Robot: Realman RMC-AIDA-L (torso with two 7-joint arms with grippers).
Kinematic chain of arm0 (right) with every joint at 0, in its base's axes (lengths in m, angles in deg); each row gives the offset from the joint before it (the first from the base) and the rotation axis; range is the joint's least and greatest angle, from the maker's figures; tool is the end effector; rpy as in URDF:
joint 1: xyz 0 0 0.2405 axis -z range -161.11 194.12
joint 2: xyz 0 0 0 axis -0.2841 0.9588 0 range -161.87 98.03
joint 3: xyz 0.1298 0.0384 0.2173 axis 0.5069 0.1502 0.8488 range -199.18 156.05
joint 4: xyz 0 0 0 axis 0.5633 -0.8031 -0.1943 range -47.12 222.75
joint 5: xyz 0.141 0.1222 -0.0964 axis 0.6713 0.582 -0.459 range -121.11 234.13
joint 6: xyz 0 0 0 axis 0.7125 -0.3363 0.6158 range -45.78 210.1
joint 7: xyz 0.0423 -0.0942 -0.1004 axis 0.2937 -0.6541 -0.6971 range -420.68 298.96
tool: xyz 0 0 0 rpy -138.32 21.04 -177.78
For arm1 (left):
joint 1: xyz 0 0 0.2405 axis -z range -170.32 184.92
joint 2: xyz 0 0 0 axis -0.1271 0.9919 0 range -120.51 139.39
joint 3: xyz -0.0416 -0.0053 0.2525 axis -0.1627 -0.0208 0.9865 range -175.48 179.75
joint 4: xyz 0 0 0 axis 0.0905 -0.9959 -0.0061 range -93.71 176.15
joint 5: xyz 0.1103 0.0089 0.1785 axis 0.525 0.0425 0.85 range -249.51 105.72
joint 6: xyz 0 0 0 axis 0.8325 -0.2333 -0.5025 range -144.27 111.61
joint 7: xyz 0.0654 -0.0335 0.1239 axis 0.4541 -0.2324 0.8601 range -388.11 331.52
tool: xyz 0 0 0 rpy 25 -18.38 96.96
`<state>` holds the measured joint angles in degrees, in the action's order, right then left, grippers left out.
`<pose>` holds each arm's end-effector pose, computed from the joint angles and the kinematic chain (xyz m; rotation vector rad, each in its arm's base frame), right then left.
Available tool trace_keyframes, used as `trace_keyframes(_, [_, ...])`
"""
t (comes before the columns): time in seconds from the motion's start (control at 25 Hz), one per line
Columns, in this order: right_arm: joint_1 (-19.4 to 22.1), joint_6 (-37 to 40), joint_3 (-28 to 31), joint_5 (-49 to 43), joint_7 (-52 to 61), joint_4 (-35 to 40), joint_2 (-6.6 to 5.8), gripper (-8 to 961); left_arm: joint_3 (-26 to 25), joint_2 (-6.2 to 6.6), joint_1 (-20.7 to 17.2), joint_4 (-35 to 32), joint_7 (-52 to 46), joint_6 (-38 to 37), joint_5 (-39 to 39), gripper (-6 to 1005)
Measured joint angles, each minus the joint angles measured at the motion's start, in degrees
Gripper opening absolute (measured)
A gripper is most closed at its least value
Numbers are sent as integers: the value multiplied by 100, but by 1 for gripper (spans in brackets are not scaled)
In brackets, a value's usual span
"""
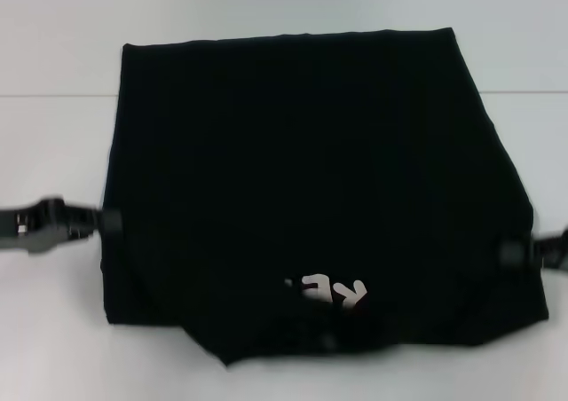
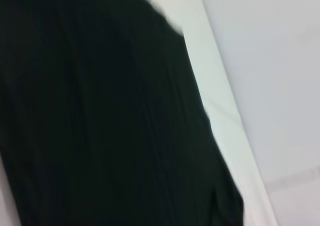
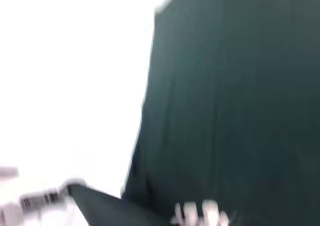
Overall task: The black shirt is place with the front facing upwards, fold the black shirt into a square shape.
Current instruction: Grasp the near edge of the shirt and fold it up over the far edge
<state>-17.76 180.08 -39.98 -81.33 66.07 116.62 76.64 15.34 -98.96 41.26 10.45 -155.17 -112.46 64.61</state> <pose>0.3119 0.3219 0.0602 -2.3115 1.9450 0.6441 -0.3167 0.3319 0.0784 -2.1970 -1.8836 -0.7660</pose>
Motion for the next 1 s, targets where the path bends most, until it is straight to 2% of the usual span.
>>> trace_keyframes(0.08, [85, -288, 176, 507, -70, -120, 39, 42, -2, -29, 2, 0, 0, 162, -141, 58])
trace_keyframes(0.2, [197, -784, 260, 1324, -300, -315, 165, 42, -4, -154, 5, 5, 61, 745, -571, 59])
trace_keyframes(0.44, [257, -2021, 270, 2438, -1085, -597, 583, 42, -7, -434, 6, 252, 561, 1909, -1334, 59])
trace_keyframes(0.6, [150, -2855, 271, 2892, -1791, -639, 897, 42, -4, -599, 29, 531, 1066, 2526, -1920, 59])
trace_keyframes(0.68, [80, -3227, 256, 3197, -2211, -697, 1034, 42, -4, -725, 56, 581, 1352, 2917, -2289, 59])
trace_keyframes(0.76, [23, -3462, 253, 3416, -2557, -805, 1074, 42, 6, -866, 76, 582, 1733, 3314, -2747, 60])
trace_keyframes(0.84, [-25, -3645, 267, 3778, -3149, -1041, 1087, 42, 6, -866, 76, 582, 1733, 3314, -2747, 60])
trace_keyframes(1.0, [-50, -3715, 249, 4468, -4076, -1421, 1098, 43, 44, -997, 135, 585, 2275, 3600, -3291, 60])
